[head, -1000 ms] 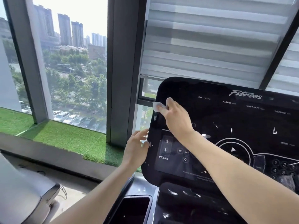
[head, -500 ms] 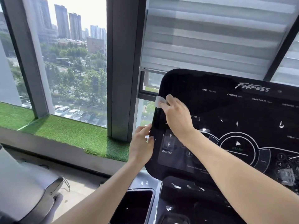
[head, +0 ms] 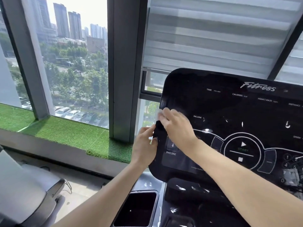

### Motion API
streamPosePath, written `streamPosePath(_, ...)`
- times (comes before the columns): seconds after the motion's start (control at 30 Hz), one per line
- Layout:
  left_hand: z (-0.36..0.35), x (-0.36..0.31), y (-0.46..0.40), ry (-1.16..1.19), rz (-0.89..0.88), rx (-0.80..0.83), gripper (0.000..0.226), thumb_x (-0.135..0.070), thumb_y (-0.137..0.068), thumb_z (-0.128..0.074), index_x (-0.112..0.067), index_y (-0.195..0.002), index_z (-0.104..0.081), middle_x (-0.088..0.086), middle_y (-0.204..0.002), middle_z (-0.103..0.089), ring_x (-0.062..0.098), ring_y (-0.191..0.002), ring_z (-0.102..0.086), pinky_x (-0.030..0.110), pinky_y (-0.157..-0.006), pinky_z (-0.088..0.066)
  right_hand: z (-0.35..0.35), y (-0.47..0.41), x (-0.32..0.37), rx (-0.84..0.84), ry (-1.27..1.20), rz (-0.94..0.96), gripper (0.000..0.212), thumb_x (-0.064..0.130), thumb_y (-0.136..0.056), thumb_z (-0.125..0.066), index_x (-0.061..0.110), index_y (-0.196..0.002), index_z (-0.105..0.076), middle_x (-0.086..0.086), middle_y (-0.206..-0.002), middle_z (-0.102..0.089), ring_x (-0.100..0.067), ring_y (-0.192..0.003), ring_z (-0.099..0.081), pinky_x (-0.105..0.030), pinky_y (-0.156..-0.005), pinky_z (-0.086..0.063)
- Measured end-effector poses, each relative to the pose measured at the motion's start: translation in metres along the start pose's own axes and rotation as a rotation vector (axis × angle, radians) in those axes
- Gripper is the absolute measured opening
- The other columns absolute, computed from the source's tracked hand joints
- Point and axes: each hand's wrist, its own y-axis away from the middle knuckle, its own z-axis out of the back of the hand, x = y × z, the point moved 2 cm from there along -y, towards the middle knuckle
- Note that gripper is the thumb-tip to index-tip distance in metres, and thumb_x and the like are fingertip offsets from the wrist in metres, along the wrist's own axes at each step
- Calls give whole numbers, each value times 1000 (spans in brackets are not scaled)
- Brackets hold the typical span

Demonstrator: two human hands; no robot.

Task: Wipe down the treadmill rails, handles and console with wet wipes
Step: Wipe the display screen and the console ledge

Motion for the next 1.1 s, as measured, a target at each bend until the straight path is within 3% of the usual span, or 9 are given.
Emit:
streamPosePath(0.13,0,2,-1,17,-15,-5,46,0,-90,-53,-23,-130,-57,-18,-104,-51,2,-97,-56,30,-92,-50,3,5,2,18,-2,86,32,-6,-58,-57,2,-85,-72,-5,-75,-56,-21,-55,-51,-28,-50,-46)
streamPosePath(0.3,-1,2,-3,-3,13,0,46,-3,-92,-54,-23,-133,-55,-20,-107,-50,3,-100,-57,29,-92,-51,7,-36,-22,-21,-5,-169,31,-12,-65,-61,1,-91,-70,-6,-74,-49,-17,-55,-36,-25,-51,-34)
streamPosePath(0.4,0,2,-3,-42,-13,3,48,-2,-91,-53,-23,-134,-54,-16,-108,-50,6,-100,-57,32,-92,-51,1,-12,-1,37,-104,-212,31,2,-81,-42,0,-98,-68,-4,-78,-49,-18,-60,-45,-30,-53,-44)
streamPosePath(0.53,-2,-7,1,-142,-90,-35,57,1,-89,-53,-23,-141,-44,-9,-113,-44,11,-97,-53,23,-91,-46,6,10,9,102,-133,-168,26,8,-84,-49,3,-101,-68,-6,-80,-54,-22,-64,-54,-31,-54,-50)
streamPosePath(0.67,-11,-29,-3,-267,-230,-118,63,1,-87,-57,-17,-144,-38,-6,-129,-40,10,-117,-40,13,-96,-29,28,15,-47,-5,-37,-408,31,-4,-78,-59,2,-107,-67,-10,-79,-49,-24,-55,-48,-27,-45,-37)
streamPosePath(0.77,-17,-42,-9,-359,-340,-109,62,0,-87,-57,-15,-144,-37,-8,-137,-39,9,-123,-36,15,-96,-33,50,41,-97,-85,-24,-682,35,-7,-85,-53,5,-117,-62,-13,-86,-47,-27,-59,-46,-35,-50,-45)
streamPosePath(0.9,-25,-44,-16,-493,-386,-58,65,0,-87,-56,-13,-146,-33,-6,-144,-33,14,-129,-33,27,-104,-39,66,53,-121,-264,-18,-1048,33,0,-94,-43,9,-122,-59,-14,-98,-49,-22,-67,-44,-32,-63,-40)
streamPosePath(0.97,-27,-42,-16,-537,-400,-53,66,0,-86,-56,-12,-146,-33,-3,-145,-33,17,-130,-33,31,-104,-41,58,43,-101,-274,-40,-1014,32,-2,-92,-46,11,-117,-61,-12,-95,-49,-25,-67,-48,-31,-61,-39)
streamPosePath(1.1,-32,-39,-15,-648,-453,-70,69,0,-78,-63,-6,-142,-39,9,-141,-39,29,-124,-41,40,-94,-48,28,26,-36,-46,-104,-504,29,-4,-75,-62,6,-101,-67,-8,-78,-48,-24,-55,-48,-25,-45,-35)
